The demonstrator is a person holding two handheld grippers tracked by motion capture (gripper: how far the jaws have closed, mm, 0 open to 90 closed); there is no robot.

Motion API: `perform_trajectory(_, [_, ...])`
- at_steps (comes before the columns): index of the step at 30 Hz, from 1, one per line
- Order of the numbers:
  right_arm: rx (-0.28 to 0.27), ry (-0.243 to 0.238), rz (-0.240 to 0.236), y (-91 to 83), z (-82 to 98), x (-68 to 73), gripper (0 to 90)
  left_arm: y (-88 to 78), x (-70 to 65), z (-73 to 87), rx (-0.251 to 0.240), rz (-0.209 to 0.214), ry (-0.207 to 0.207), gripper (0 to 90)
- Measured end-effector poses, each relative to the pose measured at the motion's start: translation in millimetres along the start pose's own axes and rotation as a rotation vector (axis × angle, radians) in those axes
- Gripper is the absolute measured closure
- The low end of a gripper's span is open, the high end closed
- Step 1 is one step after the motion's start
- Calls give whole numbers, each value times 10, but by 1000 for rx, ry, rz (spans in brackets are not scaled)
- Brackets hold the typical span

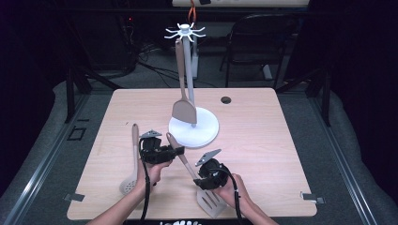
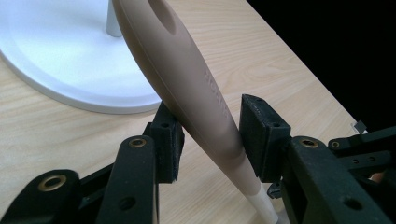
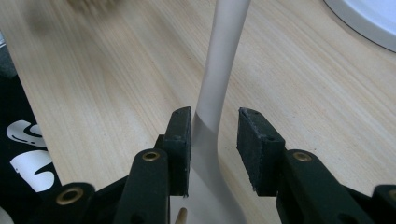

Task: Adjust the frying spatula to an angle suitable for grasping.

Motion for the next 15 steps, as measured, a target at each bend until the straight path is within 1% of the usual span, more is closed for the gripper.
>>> perform_trajectory(3, [6, -6, -6, -4, 3, -1, 664, -7, -22, -2, -4, 6, 5, 604])
perform_trajectory(6, [-5, -2, -14, 16, -3, 22, 698, -13, -49, -1, -11, 17, 8, 607])
perform_trajectory(7, [-2, -10, -20, 17, -1, 33, 708, -15, -58, -1, -14, 19, 10, 609])
perform_trajectory(8, [-11, -9, -13, 23, -5, 39, 713, -16, -63, -1, -17, 19, 14, 610])
perform_trajectory(9, [-8, -11, -11, 19, -3, 39, 719, -17, -71, -3, -23, 27, 12, 611])
perform_trajectory(10, [-10, -7, -10, 14, -2, 36, 724, -21, -81, -2, -29, 37, 15, 614])
perform_trajectory(14, [-33, 21, -23, -3, -4, 24, 741, -28, -108, 7, -40, 53, 41, 615])
perform_trajectory(15, [-36, 24, -24, -8, -5, 21, 743, -28, -121, 14, -41, 56, 41, 616])
Point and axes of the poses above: each handheld gripper's, and its own axes: y roughly forward along the jaws, z roughly out of its underside, x roughly to its left, the point moved 8 cm from there along y, roughly forward along the jaws, and after that the axes turned 8 degrees about -y, right-handed, at the moved point
